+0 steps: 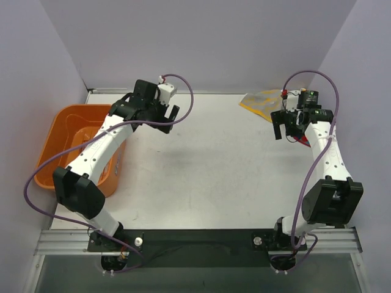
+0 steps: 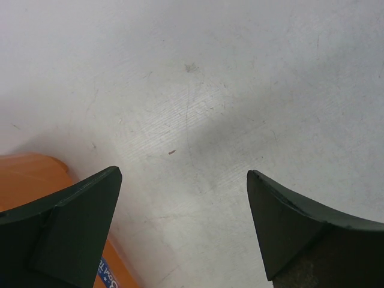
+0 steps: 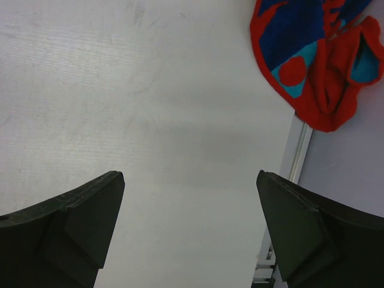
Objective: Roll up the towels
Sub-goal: Grab a towel with the right arm
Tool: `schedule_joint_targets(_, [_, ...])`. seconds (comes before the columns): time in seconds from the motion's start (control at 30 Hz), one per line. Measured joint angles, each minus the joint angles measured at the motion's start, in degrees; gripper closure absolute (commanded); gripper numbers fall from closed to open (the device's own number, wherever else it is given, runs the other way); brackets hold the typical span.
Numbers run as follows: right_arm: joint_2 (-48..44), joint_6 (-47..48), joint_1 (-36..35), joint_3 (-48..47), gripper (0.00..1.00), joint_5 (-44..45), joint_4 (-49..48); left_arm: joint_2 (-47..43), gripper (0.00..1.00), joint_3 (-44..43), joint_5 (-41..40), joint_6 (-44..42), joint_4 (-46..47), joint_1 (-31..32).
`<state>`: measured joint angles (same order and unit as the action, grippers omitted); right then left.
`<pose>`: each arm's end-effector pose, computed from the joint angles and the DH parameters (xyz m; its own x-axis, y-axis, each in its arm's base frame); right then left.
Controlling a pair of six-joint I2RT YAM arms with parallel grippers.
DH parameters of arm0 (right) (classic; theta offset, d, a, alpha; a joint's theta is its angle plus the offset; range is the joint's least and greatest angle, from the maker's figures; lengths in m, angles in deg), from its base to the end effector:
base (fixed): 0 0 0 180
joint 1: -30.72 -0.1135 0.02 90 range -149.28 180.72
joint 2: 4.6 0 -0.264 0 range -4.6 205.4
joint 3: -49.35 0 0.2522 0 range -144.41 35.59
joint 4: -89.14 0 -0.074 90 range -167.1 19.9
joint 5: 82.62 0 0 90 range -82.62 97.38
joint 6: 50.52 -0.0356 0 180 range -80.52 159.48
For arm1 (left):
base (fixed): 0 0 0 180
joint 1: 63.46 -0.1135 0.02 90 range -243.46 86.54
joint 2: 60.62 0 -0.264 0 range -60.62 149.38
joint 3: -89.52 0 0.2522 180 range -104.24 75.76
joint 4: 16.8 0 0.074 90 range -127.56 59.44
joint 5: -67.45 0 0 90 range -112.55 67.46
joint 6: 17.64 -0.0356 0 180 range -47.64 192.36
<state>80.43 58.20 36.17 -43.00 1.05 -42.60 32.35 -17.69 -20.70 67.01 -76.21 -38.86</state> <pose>0.3288 -0.0274 0.3370 -0.6215 -0.2611 -0.7386 -0.1985 0.9645 -0.1740 0.3227 -0.1490 0.3615 -0.6013 0.3778 -0.7041 0.4950 0.8678 0.0429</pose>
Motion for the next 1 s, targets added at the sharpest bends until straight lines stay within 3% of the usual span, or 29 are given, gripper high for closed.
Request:
schedule_joint_targets(0.23, [10.43, 2.95, 4.15, -10.12, 0.00, 4.04, -0.04, 0.31, 0.03, -2.08, -2.60, -1.20, 0.09, 0.00])
schedule_joint_targets(0.63, [36.22, 9.01, 7.30, -29.81, 0.00, 12.83, 0.22, 0.96, 0.03, -2.21, -7.41, -4.39, -0.26, 0.00])
schedule_joint_targets(1.0, [46.45, 9.92, 7.69, -36.61, 0.00, 12.74, 0.26, 0.96, 0.03, -2.14, -9.35, -6.10, -0.87, 0.00])
